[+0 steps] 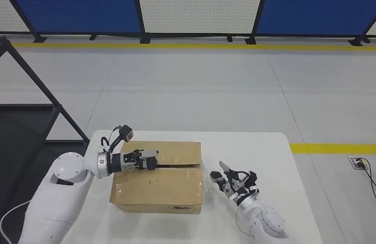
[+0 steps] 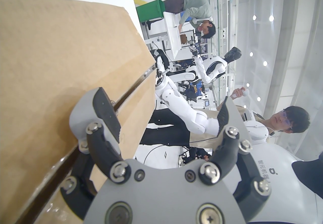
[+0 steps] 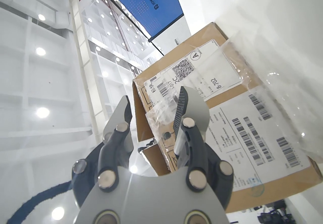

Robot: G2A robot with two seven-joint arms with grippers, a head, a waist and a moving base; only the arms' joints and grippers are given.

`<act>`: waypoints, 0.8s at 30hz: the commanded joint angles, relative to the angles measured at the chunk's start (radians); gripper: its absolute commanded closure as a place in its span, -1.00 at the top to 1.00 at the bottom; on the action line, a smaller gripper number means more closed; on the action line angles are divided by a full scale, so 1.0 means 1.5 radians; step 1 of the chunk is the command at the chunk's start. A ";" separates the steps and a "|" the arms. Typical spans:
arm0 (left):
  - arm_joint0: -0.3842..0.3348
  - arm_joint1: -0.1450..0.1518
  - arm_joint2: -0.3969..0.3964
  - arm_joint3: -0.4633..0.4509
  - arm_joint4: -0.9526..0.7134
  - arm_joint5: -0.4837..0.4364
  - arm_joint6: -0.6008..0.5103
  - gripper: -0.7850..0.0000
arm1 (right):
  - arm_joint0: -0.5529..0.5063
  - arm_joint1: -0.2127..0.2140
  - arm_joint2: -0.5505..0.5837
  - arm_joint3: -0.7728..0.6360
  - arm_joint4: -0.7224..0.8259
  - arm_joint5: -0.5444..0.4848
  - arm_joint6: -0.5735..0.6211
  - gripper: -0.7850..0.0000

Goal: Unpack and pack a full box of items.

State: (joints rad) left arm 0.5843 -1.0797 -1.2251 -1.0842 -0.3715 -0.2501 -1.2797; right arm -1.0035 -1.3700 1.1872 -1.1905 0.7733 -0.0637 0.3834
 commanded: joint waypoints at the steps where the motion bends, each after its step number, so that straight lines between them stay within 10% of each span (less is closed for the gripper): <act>1: 0.000 0.000 0.000 0.000 0.000 0.000 0.000 1.00 | -0.002 0.002 -0.002 -0.013 -0.034 0.016 -0.019 0.18; 24: 0.000 0.000 0.000 0.000 0.000 0.000 0.000 1.00 | 0.058 -0.024 -0.053 0.021 -0.090 0.077 -0.133 0.06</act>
State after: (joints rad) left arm 0.5843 -1.0797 -1.2251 -1.0842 -0.3715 -0.2501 -1.2797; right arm -0.9234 -1.4044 1.1095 -1.1668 0.6371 0.0468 0.1840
